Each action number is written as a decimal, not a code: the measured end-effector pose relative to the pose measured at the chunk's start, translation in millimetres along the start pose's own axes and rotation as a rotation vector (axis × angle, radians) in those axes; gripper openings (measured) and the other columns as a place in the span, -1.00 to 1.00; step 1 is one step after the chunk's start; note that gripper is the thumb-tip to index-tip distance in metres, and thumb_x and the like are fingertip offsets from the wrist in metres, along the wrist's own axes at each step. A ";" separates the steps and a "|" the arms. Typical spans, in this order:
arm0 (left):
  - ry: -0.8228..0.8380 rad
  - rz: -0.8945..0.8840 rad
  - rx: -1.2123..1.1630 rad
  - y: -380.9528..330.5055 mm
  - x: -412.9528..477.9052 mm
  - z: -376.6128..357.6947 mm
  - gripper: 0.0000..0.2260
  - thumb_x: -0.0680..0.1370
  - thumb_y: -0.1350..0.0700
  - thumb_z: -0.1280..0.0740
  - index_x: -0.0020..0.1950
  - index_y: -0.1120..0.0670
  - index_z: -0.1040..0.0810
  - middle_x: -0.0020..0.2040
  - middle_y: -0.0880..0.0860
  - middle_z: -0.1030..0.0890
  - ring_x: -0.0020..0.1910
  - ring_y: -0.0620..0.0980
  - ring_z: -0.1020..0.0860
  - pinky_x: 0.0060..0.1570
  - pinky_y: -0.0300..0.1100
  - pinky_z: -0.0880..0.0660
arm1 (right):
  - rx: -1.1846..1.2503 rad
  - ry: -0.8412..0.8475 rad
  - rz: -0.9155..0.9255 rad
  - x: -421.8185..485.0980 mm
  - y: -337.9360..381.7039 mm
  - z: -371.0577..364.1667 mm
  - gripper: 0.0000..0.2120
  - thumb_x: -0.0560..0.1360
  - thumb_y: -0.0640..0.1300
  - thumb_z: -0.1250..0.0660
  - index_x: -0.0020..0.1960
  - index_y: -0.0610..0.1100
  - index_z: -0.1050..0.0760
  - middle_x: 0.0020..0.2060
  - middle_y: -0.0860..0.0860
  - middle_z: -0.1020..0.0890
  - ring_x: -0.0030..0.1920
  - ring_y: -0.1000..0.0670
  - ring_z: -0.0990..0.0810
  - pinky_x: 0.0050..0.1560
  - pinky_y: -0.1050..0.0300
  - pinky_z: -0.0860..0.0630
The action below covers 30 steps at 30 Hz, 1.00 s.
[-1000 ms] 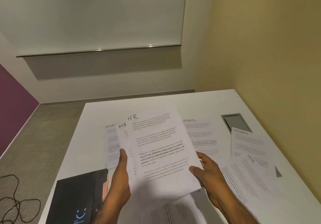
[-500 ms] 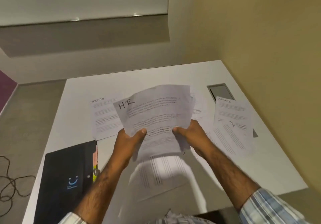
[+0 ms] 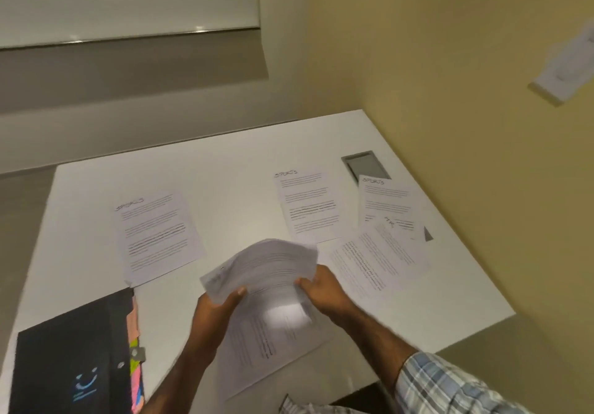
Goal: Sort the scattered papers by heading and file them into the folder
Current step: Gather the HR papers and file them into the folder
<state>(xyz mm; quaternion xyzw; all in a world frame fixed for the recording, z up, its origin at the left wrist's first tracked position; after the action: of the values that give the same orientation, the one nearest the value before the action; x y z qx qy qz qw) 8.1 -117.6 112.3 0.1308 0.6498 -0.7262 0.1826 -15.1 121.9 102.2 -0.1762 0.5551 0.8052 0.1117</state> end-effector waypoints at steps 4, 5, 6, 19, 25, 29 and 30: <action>-0.010 0.004 0.046 4.4 4.8 -14.8 -0.39 0.27 -0.26 -0.50 0.22 0.01 -0.59 0.10 0.02 -0.70 0.07 0.06 -0.65 0.09 0.13 -0.61 | 0.017 0.008 -0.002 1.9 -5.2 -4.5 -0.74 0.60 -0.23 -0.30 0.26 -0.19 -0.61 0.09 -0.02 -0.68 0.10 -0.01 -0.67 0.08 0.19 -0.56; -0.020 0.001 0.060 4.9 6.0 -19.5 -0.41 0.32 -0.22 -0.50 0.26 0.03 -0.57 0.12 0.06 -0.68 0.05 0.09 -0.63 0.07 0.10 -0.59 | 0.002 0.013 -0.015 4.4 -6.3 -5.3 -0.75 0.60 -0.20 -0.30 0.25 -0.19 -0.60 0.08 -0.03 -0.68 0.09 -0.02 -0.66 0.07 0.14 -0.56; -0.038 -0.004 0.077 2.9 6.9 -23.9 -0.47 0.42 -0.14 -0.51 0.30 0.07 -0.55 0.13 0.11 -0.66 0.04 0.11 -0.61 0.06 0.06 -0.56 | -0.002 0.008 -0.024 7.8 -8.7 -5.4 -0.73 0.61 -0.17 -0.29 0.26 -0.20 -0.59 0.11 -0.05 -0.67 0.11 -0.04 -0.65 0.10 0.09 -0.58; -0.088 -0.030 0.098 -55.6 19.3 -31.5 -0.72 0.57 0.14 -0.43 0.27 0.08 -0.52 0.06 0.13 -0.59 0.02 0.13 -0.53 0.12 0.00 -0.42 | 0.267 -0.622 -0.477 52.6 -114.2 91.0 -0.70 0.32 0.08 -0.52 -0.02 -0.02 -0.61 -0.06 -0.02 -0.64 0.03 -0.13 -0.61 0.04 0.08 -0.56; -0.102 0.027 0.105 -45.1 18.5 -35.6 -0.58 0.56 0.16 -0.44 0.40 0.19 -0.50 0.16 0.16 -0.58 0.13 0.13 -0.51 0.26 0.08 -0.43 | -0.350 -0.669 -0.716 33.7 -132.2 109.3 -0.31 0.41 0.24 -0.51 0.34 -0.13 -0.36 0.24 -0.15 -0.44 0.24 -0.15 -0.45 0.16 -0.10 -0.51; -0.115 0.025 0.125 -46.7 15.4 -37.0 -0.57 0.55 0.15 -0.46 0.40 0.17 -0.51 0.20 0.16 -0.60 0.18 0.12 -0.52 0.34 0.13 -0.41 | -0.474 -0.608 -0.696 39.5 -131.2 104.1 -0.30 0.46 0.24 -0.45 0.41 -0.10 -0.28 0.31 -0.14 -0.38 0.29 -0.14 -0.40 0.18 -0.05 -0.46; -0.118 0.016 0.134 -48.4 15.3 -37.0 -0.56 0.54 0.13 -0.47 0.40 0.15 -0.51 0.23 0.16 -0.61 0.20 0.13 -0.53 0.35 0.14 -0.41 | -0.525 -0.576 -0.665 40.9 -131.6 103.6 -0.34 0.50 0.21 -0.41 0.44 -0.10 -0.28 0.35 -0.15 -0.36 0.31 -0.14 -0.38 0.19 -0.05 -0.45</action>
<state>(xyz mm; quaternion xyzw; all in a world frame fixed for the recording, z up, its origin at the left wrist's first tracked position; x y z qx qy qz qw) -28.5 -78.1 144.6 0.1051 0.5866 -0.7730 0.2174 -19.5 265.2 6.4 -0.1362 0.1947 0.8542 0.4624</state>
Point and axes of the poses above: each hand's wrist, its own x-axis towards the middle knuckle, its own z-axis out of the back of the hand, y = z × x, the point moved 1 cm from there along x, towards the middle knuckle
